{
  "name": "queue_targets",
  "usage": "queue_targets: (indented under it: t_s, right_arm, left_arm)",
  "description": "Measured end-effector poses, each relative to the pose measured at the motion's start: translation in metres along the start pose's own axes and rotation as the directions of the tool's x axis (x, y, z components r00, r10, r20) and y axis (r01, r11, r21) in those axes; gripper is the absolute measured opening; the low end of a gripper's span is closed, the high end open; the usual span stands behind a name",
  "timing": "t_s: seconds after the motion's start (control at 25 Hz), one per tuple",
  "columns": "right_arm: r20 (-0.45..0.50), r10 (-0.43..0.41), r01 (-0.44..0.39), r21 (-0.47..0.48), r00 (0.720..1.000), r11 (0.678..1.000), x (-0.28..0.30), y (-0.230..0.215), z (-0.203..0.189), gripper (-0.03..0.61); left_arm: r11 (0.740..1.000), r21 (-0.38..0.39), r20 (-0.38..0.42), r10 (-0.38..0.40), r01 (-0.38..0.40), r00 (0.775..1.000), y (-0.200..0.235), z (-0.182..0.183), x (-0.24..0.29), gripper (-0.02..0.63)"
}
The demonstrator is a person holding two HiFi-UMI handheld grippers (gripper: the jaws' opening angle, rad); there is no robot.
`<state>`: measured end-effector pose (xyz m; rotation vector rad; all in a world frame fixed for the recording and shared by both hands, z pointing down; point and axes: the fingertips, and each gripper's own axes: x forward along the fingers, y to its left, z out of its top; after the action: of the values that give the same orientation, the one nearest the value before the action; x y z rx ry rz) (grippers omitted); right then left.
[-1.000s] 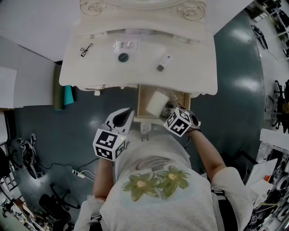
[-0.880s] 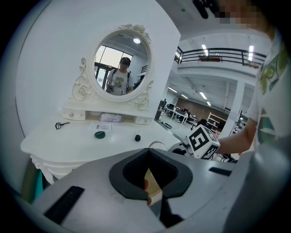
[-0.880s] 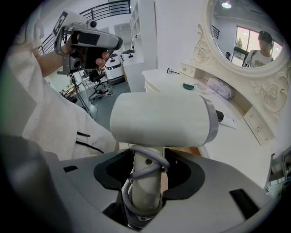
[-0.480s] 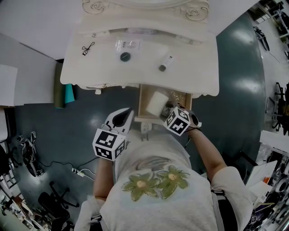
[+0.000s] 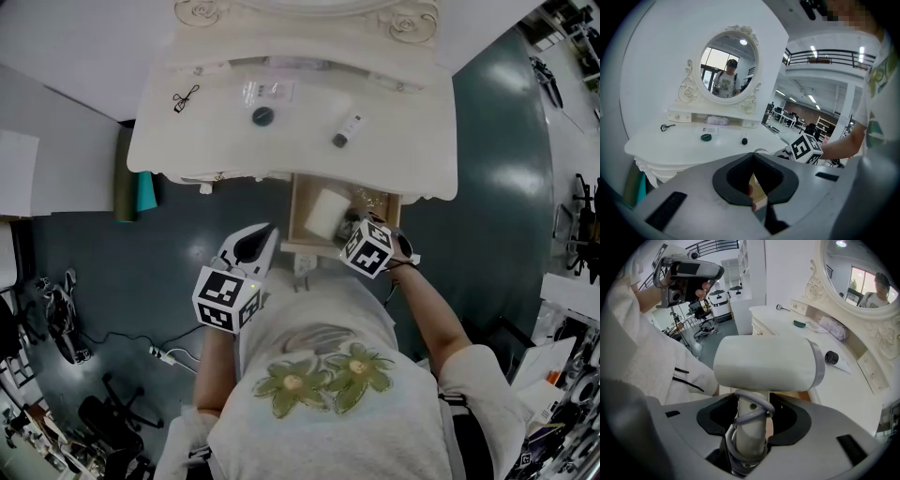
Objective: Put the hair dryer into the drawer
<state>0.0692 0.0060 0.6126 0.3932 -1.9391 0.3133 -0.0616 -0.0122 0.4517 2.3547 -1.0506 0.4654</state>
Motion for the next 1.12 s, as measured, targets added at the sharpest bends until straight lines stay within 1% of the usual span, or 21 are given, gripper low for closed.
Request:
queue_targets:
  t_s: [0.52, 1.12]
  right_arm:
    - [-0.018, 0.003, -0.004, -0.008, 1.0, 1.0, 0.009, -0.004, -0.003, 0.218]
    - [-0.058, 0.028, -0.029, -0.026, 0.998, 0.999, 0.028, -0.006, -0.006, 0.218]
  left_arm:
    - [1.0, 0.001, -0.006, 0.009, -0.009, 1.0, 0.002, 0.003, -0.003, 0.008]
    - [1.0, -0.003, -0.014, 0.017, -0.017, 1.0, 0.009, 0.004, -0.004, 0.008]
